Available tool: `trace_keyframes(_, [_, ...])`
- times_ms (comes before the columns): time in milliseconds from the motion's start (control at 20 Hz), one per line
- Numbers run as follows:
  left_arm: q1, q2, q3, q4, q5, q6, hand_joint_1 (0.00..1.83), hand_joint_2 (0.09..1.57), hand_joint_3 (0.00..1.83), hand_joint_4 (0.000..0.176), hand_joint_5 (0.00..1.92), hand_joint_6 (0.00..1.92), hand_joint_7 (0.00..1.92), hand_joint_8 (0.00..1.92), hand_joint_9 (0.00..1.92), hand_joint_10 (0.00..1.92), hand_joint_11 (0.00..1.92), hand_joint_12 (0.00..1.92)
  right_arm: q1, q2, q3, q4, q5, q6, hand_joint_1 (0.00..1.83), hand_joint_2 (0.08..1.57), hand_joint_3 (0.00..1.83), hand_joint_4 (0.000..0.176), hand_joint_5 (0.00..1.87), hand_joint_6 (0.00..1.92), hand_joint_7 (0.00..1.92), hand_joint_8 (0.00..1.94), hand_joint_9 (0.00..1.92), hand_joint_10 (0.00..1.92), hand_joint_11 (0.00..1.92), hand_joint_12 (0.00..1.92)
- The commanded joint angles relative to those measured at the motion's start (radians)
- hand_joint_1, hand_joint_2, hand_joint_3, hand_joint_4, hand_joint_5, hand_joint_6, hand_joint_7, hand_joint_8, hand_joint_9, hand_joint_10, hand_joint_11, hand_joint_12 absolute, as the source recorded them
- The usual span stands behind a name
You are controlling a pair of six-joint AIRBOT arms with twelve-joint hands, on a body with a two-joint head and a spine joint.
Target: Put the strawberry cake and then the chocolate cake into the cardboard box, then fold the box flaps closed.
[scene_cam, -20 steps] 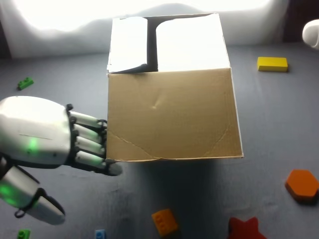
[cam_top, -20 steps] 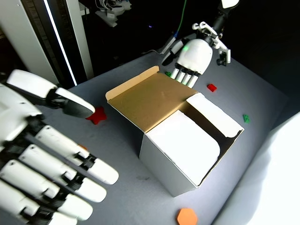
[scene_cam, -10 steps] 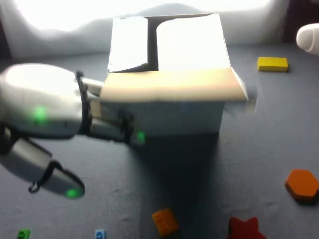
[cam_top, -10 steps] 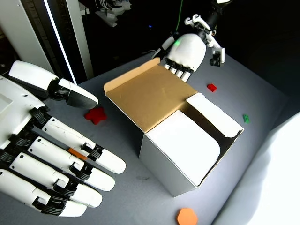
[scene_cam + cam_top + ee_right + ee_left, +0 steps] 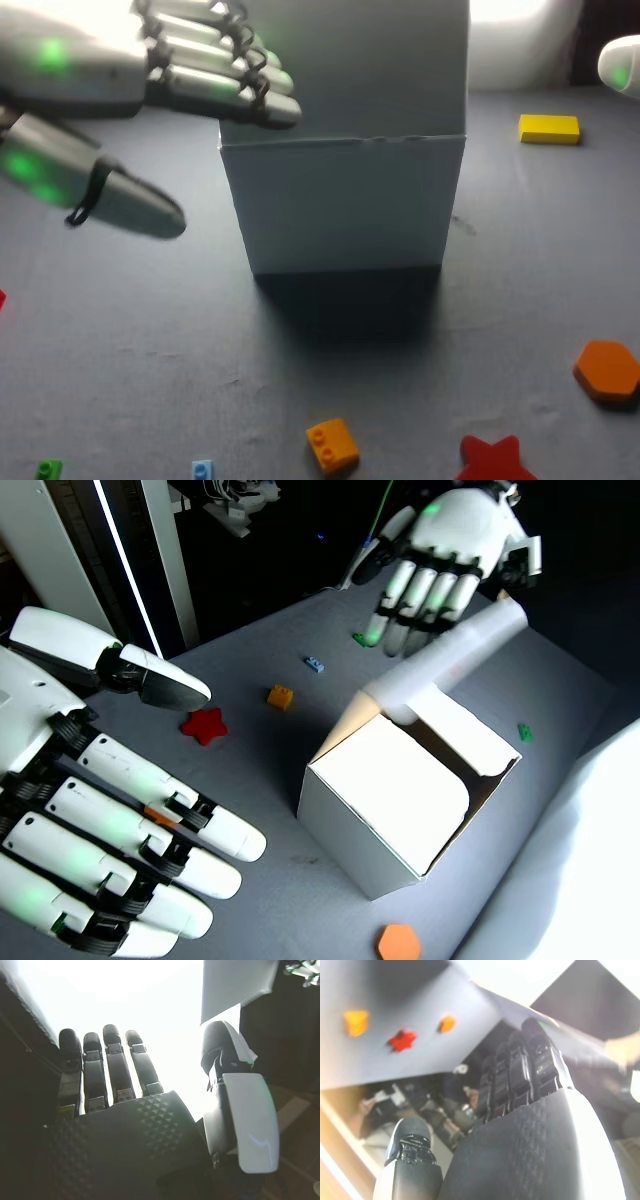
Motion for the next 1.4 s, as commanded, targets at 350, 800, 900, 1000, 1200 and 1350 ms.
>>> trace_keyframes(350, [-0.028,-0.241,0.327,-0.078,-0.003,-0.001,0.0,1.21,0.0,0.0,0.17,0.01,0.15,0.01,0.16,0.01,0.0,0.57,0.011,0.008,0.003,-0.021,0.085,0.01,0.0,1.22,0.0,0.0,0.14,0.01,0.22,0.0,0.16,0.02,0.0,0.82])
trace_keyframes(800, [0.08,-0.282,0.37,-0.06,-0.006,-0.001,0.0,1.21,0.0,0.0,0.12,0.0,0.13,0.0,0.15,0.0,0.0,0.56,0.01,0.008,0.002,-0.021,0.074,0.01,0.0,1.28,0.01,0.0,0.18,0.01,0.25,0.01,0.21,0.03,0.0,0.81])
trace_keyframes(900, [0.064,-0.278,0.373,-0.06,-0.006,-0.001,0.0,1.21,0.0,0.0,0.11,0.0,0.1,0.0,0.13,0.0,0.0,0.55,0.01,0.008,0.002,-0.022,0.065,0.01,0.0,1.27,0.0,0.0,0.17,0.01,0.24,0.01,0.19,0.02,0.0,0.73])
trace_keyframes(1000, [0.036,-0.267,0.369,-0.059,-0.006,-0.007,0.0,1.19,0.0,0.0,0.13,0.0,0.11,0.0,0.13,0.0,0.0,0.54,0.01,0.008,0.002,-0.022,0.061,0.01,0.0,1.28,0.01,0.0,0.18,0.01,0.23,0.0,0.2,0.02,0.0,0.73])
trace_keyframes(1200, [-0.03,-0.19,0.316,-0.056,-0.011,-0.016,0.0,1.17,0.0,0.0,0.13,0.0,0.12,0.01,0.14,0.0,0.0,0.54,0.008,0.008,0.002,-0.022,0.047,0.01,0.0,1.28,0.0,0.0,0.17,0.0,0.24,0.0,0.22,0.02,0.0,0.87])
trace_keyframes(1350, [-0.038,-0.115,0.263,-0.027,-0.017,-0.036,0.0,1.16,0.0,0.0,0.12,0.0,0.13,0.0,0.14,0.0,0.0,0.53,0.005,0.008,0.002,-0.022,0.03,0.0,0.0,1.28,0.0,0.0,0.21,0.01,0.28,0.01,0.25,0.02,0.0,0.88])
